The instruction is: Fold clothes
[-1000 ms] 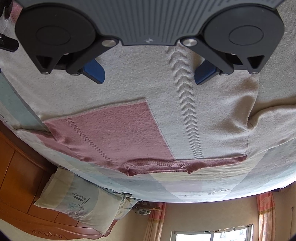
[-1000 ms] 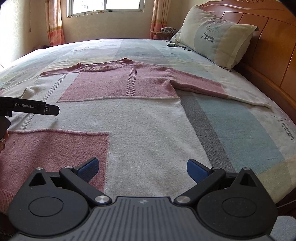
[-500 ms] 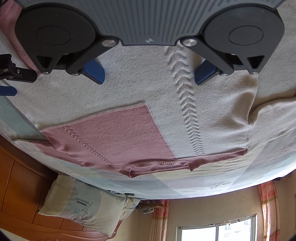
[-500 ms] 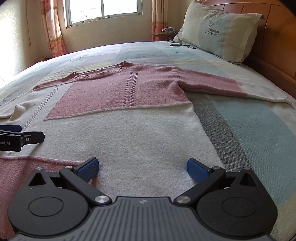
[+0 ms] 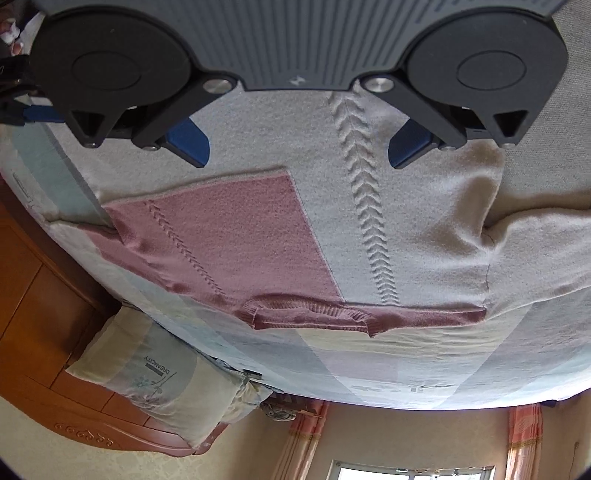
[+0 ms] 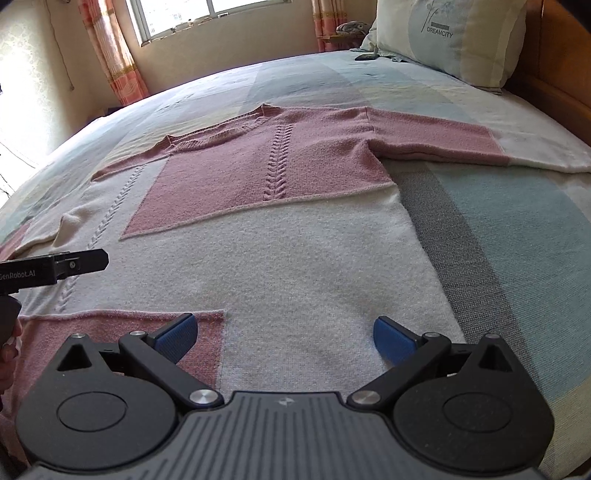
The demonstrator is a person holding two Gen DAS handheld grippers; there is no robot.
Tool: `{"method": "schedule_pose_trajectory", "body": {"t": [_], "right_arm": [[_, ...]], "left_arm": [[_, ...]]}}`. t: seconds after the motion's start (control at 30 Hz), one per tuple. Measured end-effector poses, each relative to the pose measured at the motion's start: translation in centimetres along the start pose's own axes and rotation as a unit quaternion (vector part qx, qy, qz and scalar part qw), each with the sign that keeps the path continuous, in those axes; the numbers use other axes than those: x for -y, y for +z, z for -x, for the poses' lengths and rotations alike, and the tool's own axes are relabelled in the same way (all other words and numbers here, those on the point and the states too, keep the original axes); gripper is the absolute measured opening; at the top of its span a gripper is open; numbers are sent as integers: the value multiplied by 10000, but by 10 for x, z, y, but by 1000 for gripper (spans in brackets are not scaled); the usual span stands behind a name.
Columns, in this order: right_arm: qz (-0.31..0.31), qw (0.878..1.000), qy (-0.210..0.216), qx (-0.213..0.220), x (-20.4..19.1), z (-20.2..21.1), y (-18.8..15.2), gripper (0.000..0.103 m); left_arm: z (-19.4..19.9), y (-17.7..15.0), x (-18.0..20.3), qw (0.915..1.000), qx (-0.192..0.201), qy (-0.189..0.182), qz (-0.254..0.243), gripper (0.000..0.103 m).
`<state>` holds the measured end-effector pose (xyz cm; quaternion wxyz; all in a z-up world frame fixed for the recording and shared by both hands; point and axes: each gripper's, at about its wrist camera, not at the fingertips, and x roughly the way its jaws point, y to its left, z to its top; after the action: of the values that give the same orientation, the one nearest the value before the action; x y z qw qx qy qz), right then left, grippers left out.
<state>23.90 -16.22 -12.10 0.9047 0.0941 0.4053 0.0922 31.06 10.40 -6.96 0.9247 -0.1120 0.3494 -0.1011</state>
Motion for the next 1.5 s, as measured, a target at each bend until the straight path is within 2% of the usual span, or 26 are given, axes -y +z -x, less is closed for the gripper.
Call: {"method": "schedule_pose_trajectory", "body": {"t": [0.07, 0.17, 0.2, 0.27, 0.33, 0.43, 0.5, 0.67, 0.83, 1.0, 1.33, 1.4, 1.5], "right_arm": [[-65, 9997, 243, -35, 1, 5, -1, 103], [-44, 9990, 443, -89, -1, 9, -1, 103], [-46, 9987, 501, -99, -2, 10, -1, 103], [-102, 9981, 602, -104, -1, 12, -1, 103], [-214, 9973, 692, -122, 1, 13, 0, 103], [-331, 9969, 692, -185, 3, 10, 0, 103], [-330, 9969, 675, -238, 2, 8, -1, 103], [-266, 9975, 617, -233, 0, 8, -2, 103], [-73, 9985, 486, -231, -6, 6, -5, 103], [99, 9988, 417, -239, -10, 4, -6, 103], [465, 9983, 260, -219, -18, 1, -10, 103], [538, 9981, 215, -224, -20, 1, -11, 103], [533, 9981, 221, -221, -20, 1, -11, 103]], "left_arm": [[2, 30, -16, 9994, 256, 202, 129, 102], [-15, 62, -41, 9976, 243, 460, 466, 102], [-23, 67, -47, 9969, 146, 466, 616, 102], [-40, 69, -55, 9965, -91, 191, 812, 102], [-54, 66, -60, 9949, -214, 58, 981, 102], [-70, 60, -67, 9924, -411, 342, 1111, 102], [-73, 51, -77, 9911, -527, 329, 1175, 102], [-53, 52, -70, 9930, -282, 306, 1102, 102], [-60, 53, -51, 9939, -520, 88, 973, 102], [-65, 35, -55, 9942, -625, 405, 782, 102], [-44, 24, -61, 9894, -688, -205, 1265, 102], [-44, 17, -60, 9908, -703, -99, 1151, 102], [-33, 13, -53, 9912, -545, -220, 1187, 102]]}}
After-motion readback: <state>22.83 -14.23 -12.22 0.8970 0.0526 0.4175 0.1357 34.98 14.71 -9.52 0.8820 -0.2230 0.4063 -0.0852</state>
